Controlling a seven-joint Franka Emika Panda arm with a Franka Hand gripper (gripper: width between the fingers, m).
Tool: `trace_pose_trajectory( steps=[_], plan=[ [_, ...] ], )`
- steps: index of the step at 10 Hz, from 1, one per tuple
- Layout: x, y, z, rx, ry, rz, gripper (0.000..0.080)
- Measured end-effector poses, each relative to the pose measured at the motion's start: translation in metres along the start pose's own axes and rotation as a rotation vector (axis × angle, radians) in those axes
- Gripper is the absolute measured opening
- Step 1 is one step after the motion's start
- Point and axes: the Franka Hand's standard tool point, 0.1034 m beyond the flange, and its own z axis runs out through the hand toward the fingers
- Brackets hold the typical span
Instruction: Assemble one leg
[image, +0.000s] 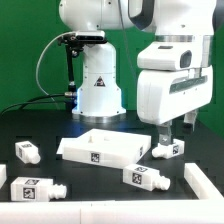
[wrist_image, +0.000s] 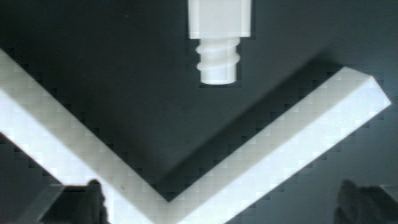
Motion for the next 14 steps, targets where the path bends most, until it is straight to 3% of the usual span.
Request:
trace_pose_trajectory(
  steps=[9, 10, 12, 14],
  plan=[
    [-0.001, 0.0, 0.001, 0.002, -0.002, 0.002, 0.065],
    [-0.005, 0.002, 0.007, -0.022, 0.031, -0.015, 0.065],
    [-0.03, -0.005, 0.032, -0.042, 0.058, -0.012, 0.065],
    [-0.044, -0.006, 0.046, -0.024, 0.033, -0.001, 0.065]
  ],
)
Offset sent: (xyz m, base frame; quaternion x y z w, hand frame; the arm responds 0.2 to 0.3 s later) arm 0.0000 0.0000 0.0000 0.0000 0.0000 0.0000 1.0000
